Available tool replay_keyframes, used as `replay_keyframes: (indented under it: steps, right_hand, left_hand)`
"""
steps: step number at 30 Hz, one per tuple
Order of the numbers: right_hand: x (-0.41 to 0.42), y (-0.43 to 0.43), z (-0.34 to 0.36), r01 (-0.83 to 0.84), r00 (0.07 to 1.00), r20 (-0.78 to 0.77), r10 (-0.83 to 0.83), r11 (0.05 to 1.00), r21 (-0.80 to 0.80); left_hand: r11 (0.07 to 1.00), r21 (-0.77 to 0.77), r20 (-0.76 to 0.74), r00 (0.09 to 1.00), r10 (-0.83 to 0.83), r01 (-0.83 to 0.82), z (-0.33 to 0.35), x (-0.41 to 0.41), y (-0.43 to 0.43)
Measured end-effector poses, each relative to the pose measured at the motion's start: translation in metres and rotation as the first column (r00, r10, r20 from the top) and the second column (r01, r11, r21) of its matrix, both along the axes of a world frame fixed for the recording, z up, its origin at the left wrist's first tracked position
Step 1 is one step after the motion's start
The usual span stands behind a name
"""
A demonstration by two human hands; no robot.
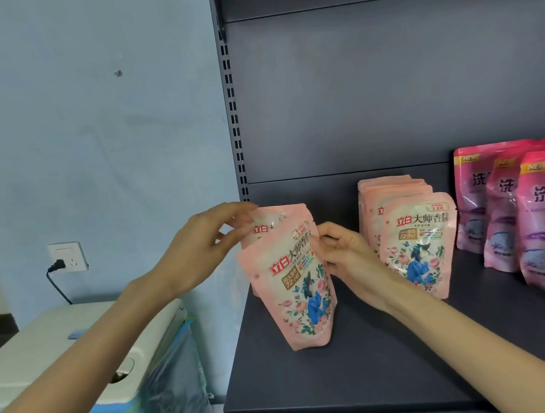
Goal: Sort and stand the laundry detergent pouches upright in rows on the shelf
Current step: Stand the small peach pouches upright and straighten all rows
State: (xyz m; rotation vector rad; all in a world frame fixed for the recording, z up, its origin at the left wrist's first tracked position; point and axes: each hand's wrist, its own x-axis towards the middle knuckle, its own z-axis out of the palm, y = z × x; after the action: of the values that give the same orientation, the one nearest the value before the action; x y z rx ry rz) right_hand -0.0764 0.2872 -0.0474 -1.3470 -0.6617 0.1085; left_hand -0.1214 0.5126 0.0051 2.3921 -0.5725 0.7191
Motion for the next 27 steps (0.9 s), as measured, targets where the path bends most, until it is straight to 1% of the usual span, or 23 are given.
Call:
replay_keyframes:
  steps: [3, 6, 8, 11, 13, 15, 17, 18, 20, 23, 26, 27]
  right_hand:
    - [-0.001, -0.006, -0.001, -0.093, 0.996, -0.01, 0.093, 0.996, -0.011]
    - [-0.002, -0.007, -0.002, -0.204, 0.977, -0.055, 0.204, 0.979, -0.005]
    - [-0.005, -0.008, -0.001, -0.268, 0.96, -0.086, 0.266, 0.963, -0.004]
    - [-0.005, -0.012, -0.003, -0.286, 0.953, -0.112, 0.281, 0.958, -0.029]
    - [-0.007, -0.012, -0.001, -0.24, 0.965, -0.123, 0.232, 0.969, -0.061]
    - [-0.01, -0.012, 0.001, -0.174, 0.983, -0.09, 0.162, 0.975, -0.141]
    - [-0.015, -0.014, 0.006, -0.112, 0.991, -0.092, 0.096, 0.974, -0.195]
    - [-0.019, -0.017, 0.007, -0.072, 0.994, -0.098, 0.053, 0.976, -0.204]
    - [-0.02, -0.022, 0.007, -0.039, 0.994, -0.104, 0.018, 0.978, -0.206]
    - [-0.014, -0.025, 0.002, -0.047, 0.994, -0.102, 0.031, 0.986, -0.16]
    - [-0.012, -0.03, 0.001, -0.004, 0.979, -0.205, -0.006, 0.999, -0.045]
    - [-0.01, -0.032, 0.001, 0.024, 0.976, -0.216, -0.028, 0.999, -0.021]
  left_hand:
    - [0.985, 0.152, 0.092, 0.991, -0.094, 0.079, 0.0, -0.003, -0.013]
    - [0.952, 0.263, 0.198, 0.956, -0.216, 0.16, 0.003, -0.009, -0.033]
    - [0.932, 0.297, 0.225, 0.933, -0.282, 0.21, 0.007, -0.011, -0.043]
    - [0.922, 0.286, 0.188, 0.929, -0.319, 0.259, 0.011, -0.011, -0.05]
    - [0.929, 0.266, 0.171, 0.936, -0.308, 0.257, 0.013, -0.01, -0.052]
    - [0.942, 0.226, 0.154, 0.946, -0.284, 0.247, 0.013, -0.009, -0.055]
    - [0.962, 0.158, 0.118, 0.963, -0.241, 0.221, 0.013, -0.009, -0.057]
    - [0.973, 0.114, 0.088, 0.973, -0.213, 0.203, 0.013, -0.009, -0.058]
    - [0.985, 0.017, 0.02, 0.985, -0.171, 0.171, 0.013, -0.01, -0.059]
    - [0.99, -0.085, -0.053, 0.992, -0.117, 0.112, 0.013, -0.011, -0.06]
    - [0.987, -0.146, -0.053, 0.996, -0.077, 0.069, 0.012, -0.01, -0.061]
    - [0.984, -0.171, -0.052, 0.997, -0.064, 0.054, 0.011, -0.008, -0.061]
